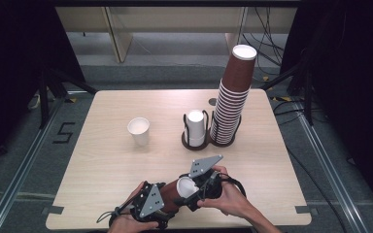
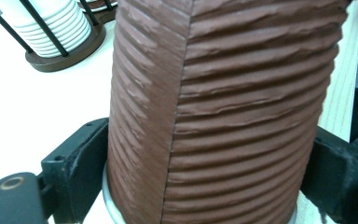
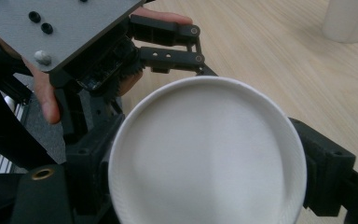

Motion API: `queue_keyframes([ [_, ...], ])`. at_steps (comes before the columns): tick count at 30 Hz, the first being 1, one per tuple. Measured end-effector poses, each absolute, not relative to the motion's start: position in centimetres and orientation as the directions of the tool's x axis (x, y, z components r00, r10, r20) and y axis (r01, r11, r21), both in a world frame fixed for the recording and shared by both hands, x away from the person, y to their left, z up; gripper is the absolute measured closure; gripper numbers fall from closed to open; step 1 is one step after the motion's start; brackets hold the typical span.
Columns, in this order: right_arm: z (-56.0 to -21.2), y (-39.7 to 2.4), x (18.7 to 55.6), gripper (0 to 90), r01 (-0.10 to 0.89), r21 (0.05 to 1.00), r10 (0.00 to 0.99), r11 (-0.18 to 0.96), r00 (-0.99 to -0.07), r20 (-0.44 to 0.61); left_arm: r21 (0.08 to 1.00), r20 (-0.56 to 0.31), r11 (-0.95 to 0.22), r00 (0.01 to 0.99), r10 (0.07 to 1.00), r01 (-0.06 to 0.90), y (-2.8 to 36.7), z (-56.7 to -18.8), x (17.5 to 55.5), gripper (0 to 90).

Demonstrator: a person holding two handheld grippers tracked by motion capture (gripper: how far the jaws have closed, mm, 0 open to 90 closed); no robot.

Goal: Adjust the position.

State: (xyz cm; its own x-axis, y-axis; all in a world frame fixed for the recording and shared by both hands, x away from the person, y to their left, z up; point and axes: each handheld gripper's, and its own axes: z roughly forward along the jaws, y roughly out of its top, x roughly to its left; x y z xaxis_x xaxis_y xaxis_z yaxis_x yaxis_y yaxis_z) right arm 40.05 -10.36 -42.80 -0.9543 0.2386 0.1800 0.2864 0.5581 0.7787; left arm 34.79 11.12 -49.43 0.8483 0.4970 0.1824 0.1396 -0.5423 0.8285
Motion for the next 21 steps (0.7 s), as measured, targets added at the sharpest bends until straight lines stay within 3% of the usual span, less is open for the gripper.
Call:
queue_keyframes([
  [5, -42.1, -10.8, 40.3, 23.2, 0.296, 0.792, 0.247, 0.534, -0.951, 0.188, 0.897, 0.124, -0.424, 0.845, 0.52, 0.129, 11.4, -49.7, 35.0, 5.1],
  [14, -41.1, -12.2, 41.0, 23.5, 0.355, 0.833, 0.245, 0.424, -0.931, 0.272, 0.966, 0.078, -0.25, 0.848, 0.524, 0.066, 12.2, -49.4, 35.0, 4.2],
  [21, -40.9, -12.7, 41.3, 23.5, 0.381, 0.842, 0.229, 0.382, -0.922, 0.313, 0.976, 0.07, -0.212, 0.845, 0.529, 0.052, 12.4, -49.1, 34.9, 3.6],
])
